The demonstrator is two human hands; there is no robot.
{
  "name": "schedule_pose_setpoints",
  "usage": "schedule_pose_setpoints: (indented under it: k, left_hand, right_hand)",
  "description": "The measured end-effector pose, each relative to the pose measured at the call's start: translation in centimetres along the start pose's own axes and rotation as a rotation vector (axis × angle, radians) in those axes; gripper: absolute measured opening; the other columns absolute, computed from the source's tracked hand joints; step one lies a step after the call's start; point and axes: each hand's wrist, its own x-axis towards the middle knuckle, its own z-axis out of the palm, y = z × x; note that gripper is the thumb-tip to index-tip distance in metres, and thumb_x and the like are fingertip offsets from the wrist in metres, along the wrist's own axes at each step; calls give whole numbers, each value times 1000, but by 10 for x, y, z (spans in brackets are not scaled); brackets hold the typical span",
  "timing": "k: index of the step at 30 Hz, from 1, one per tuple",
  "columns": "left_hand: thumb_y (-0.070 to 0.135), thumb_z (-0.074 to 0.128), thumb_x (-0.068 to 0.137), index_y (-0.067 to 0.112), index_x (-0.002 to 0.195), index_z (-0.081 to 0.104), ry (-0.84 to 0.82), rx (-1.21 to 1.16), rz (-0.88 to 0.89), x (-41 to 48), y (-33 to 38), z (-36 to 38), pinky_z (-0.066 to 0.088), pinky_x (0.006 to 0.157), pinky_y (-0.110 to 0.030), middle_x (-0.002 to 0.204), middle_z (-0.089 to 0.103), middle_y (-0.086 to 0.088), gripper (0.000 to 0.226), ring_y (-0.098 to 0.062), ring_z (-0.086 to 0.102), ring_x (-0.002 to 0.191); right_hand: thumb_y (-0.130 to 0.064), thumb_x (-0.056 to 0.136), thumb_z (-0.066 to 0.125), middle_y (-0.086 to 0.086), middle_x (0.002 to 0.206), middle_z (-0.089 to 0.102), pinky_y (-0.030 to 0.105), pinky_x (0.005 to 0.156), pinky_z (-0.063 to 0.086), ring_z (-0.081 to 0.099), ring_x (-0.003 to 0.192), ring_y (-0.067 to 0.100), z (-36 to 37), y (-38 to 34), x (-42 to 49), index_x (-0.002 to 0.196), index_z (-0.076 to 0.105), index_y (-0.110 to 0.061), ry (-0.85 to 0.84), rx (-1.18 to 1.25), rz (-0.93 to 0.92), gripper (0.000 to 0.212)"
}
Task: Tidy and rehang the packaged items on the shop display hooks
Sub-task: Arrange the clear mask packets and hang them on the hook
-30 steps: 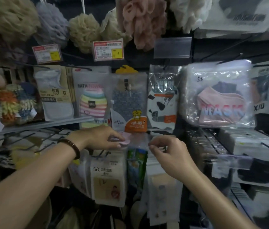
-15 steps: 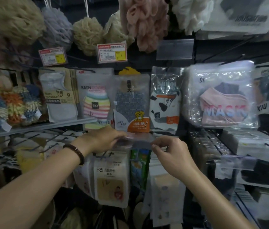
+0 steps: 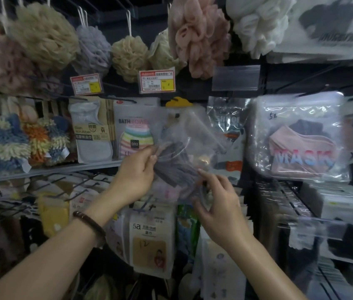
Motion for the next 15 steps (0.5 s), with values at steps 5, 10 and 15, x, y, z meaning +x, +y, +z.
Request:
schedule_pose_setpoints:
  k: [5, 10, 15]
  left_hand:
    - [14, 46, 115, 16, 119, 70, -104, -682, -364, -24, 39, 3, 67, 87, -54, 112, 82, -15, 24, -36, 82, 94]
    - [14, 51, 113, 4, 124, 69, -131, -910, -391, -44, 71, 15, 65, 90, -57, 112, 81, -19, 23, -40, 81, 100]
    - [60, 52, 103, 12, 127, 75, -281, -965, -305, -48, 72, 26, 59, 99, -58, 121, 79, -20, 59, -43, 76, 114]
  right_hand:
    - [-45, 88, 81, 3, 175, 5, 50, 128, 24, 7, 163, 28, 6, -8, -2, 167, 12, -48, -78, -205, -61, 105]
    - [-24, 94, 80, 11, 165, 41, 60, 115, 45, 40, 151, 38, 0, 1, -4, 163, 39, -36, 125, -222, -74, 82]
    - [-7, 98, 69, 0, 140, 67, 48, 95, 59, 66, 120, 28, -27, 10, -6, 151, 57, -29, 228, -300, -95, 59]
